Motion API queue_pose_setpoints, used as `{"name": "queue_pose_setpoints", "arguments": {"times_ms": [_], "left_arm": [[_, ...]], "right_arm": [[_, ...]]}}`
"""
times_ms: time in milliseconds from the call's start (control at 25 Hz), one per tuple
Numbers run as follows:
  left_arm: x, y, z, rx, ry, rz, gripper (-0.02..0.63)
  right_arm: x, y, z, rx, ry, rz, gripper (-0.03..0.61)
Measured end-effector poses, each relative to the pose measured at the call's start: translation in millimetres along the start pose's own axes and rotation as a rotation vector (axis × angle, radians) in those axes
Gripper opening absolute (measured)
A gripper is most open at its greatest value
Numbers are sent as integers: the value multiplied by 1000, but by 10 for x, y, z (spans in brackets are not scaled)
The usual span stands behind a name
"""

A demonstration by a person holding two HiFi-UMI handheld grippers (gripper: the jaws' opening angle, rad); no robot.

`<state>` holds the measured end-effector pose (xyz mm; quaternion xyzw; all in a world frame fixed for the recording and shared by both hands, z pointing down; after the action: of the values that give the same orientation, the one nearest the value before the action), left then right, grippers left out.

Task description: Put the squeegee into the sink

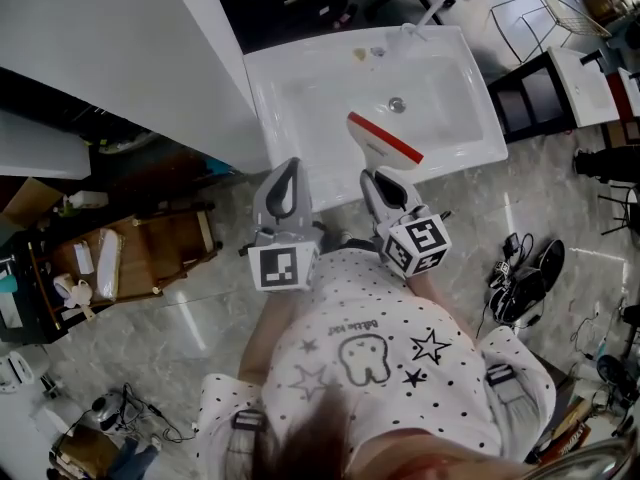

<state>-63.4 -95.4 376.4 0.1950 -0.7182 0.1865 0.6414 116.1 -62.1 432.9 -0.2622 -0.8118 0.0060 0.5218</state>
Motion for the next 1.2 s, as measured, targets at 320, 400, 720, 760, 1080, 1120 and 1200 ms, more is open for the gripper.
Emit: {"name": "queue_pose_setpoints", "arguments": {"times_ms": [320,400,720,760,1080,1120,1200], "left_arm": [[108,-17,206,39,8,22,-11],[107,-13,209,39,13,20,-11],[113,-4,191,31,10,22,-11],[107,-10,187,30,5,21,-11],[52,-137,128,25,-17,25,-11],[46,-152,122,26,-20,26,-11],[42,-176,112,25,-21,31,-11]], "right_arm": [[80,-222,204,-9,-38,3,22],[89,-238,213,-9,-35,10,23],[65,-283,185,-29,-35,24,23],[57,-294,177,-35,-36,26,23],[-88,-362,56,-67,-26,44,23],[-103,-363,41,-67,-27,46,23],[-124,-365,16,-69,-27,50,21]]}}
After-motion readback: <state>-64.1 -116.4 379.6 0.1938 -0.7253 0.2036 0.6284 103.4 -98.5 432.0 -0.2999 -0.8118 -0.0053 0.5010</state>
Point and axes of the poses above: the fingertips, and each gripper's own axes: y backward along the fingers, z to its left, x out of its underside, the point moved 7 cm from there along y, backward along the fingers, and after that the axes turned 13 degrees about -y, right-handed, at the moved point
